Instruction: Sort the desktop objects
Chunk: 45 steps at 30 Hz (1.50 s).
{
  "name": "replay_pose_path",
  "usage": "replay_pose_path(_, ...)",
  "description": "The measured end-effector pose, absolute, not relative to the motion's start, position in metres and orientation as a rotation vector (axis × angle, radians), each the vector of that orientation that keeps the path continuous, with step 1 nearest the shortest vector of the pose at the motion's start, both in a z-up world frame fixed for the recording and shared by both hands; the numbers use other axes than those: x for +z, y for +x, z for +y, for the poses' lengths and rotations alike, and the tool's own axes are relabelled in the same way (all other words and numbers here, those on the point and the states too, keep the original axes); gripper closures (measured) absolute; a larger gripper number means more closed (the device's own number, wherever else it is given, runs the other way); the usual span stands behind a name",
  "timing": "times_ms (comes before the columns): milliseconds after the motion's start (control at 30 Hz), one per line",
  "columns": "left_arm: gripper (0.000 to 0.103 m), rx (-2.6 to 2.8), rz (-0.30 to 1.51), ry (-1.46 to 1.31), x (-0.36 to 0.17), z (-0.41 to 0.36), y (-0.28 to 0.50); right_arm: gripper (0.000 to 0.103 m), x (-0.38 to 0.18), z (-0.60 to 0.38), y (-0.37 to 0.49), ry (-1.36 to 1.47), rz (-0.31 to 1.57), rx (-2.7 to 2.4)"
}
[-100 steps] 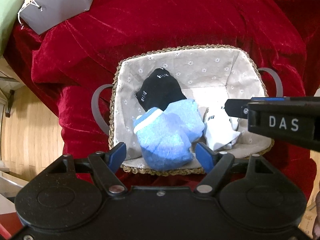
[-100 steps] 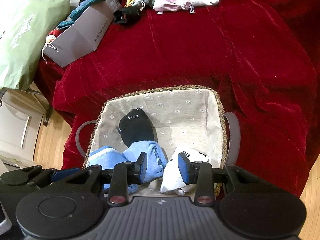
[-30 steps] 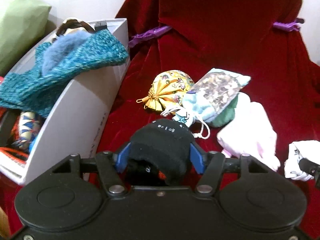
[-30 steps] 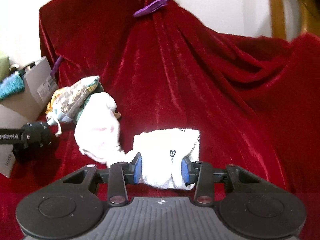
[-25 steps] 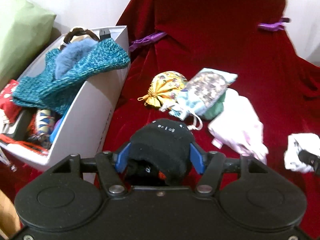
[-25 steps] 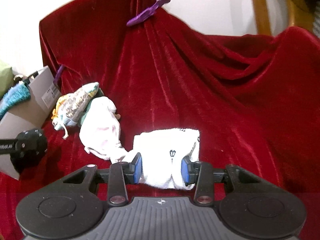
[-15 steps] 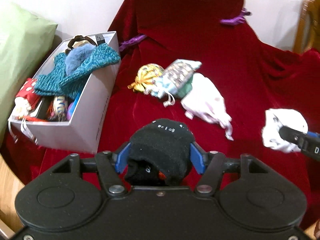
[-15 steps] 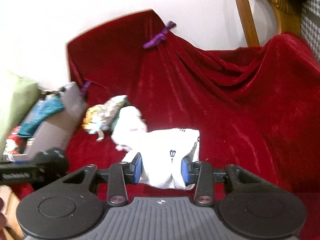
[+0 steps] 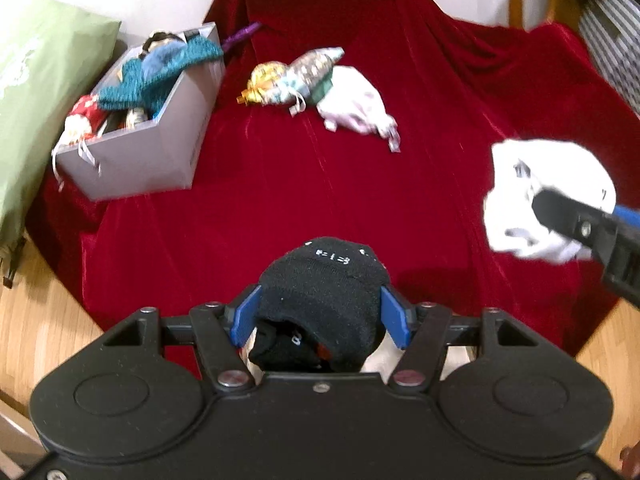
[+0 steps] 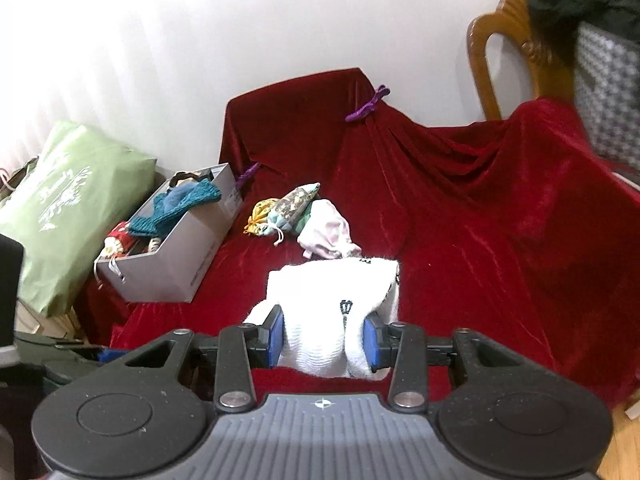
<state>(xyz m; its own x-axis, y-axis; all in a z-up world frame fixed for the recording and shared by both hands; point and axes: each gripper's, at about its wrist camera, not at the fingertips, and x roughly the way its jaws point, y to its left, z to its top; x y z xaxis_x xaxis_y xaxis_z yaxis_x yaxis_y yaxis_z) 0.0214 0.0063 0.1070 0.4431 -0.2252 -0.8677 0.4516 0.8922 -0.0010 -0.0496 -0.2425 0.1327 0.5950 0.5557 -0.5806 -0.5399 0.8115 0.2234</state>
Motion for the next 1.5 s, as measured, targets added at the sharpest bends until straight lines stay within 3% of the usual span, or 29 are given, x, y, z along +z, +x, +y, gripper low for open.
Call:
replay_pose_path(300,0.043,-0.462,1.072,0.304,0.084,0.027,-0.064,0.064,0.116,-0.284,-0.119,0.119,0.747,0.63)
replay_pose_path(633,0.042,-0.433,1.083,0.328,0.057,0.028,-0.093,0.064,0.081,-0.289,-0.132,0.123,0.839,0.585)
replay_pose_path(1067,0.042,-0.386,1.115,0.129,0.058,0.06,-0.057,0.063,0.037,-0.269,-0.128,0.077,0.994,0.54)
replay_pose_path(1500,0.042,-0.357,1.114,0.174,0.036,0.011,-0.018,0.063,0.017,-0.246,-0.14,-0.037,1.028,0.577)
